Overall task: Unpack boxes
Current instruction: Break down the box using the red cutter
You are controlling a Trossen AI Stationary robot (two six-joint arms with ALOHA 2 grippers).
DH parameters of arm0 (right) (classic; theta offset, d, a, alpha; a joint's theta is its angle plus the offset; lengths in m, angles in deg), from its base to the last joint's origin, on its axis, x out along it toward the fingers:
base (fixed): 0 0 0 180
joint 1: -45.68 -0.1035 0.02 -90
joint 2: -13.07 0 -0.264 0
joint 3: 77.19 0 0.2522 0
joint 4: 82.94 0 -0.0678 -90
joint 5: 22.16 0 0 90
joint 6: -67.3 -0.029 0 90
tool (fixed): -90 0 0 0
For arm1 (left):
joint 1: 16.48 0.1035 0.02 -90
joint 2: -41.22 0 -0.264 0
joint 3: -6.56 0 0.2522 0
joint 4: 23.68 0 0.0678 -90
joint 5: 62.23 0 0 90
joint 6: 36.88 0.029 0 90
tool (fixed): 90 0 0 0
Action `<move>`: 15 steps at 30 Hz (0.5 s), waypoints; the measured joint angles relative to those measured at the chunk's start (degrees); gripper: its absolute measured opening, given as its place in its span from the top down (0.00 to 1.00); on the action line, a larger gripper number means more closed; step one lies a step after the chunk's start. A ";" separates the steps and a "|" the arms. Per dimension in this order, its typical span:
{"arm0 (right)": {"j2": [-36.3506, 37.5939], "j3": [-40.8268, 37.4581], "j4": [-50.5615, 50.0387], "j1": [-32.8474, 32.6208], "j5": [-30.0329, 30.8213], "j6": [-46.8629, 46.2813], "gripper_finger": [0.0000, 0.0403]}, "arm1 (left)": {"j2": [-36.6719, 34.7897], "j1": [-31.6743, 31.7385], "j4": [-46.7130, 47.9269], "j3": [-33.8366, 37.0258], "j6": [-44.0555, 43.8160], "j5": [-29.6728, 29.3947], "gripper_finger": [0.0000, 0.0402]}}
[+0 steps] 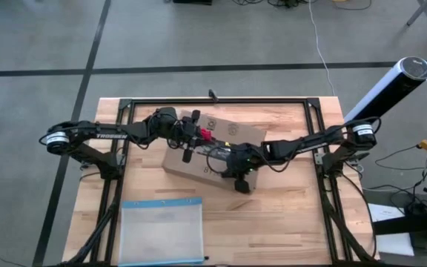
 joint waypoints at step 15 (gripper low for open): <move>10.27 -0.63 -11.30 -1.36 0.41 0.96 1.00 | 0.00 0.04 -0.87 0.00 0.91 -0.17 0.95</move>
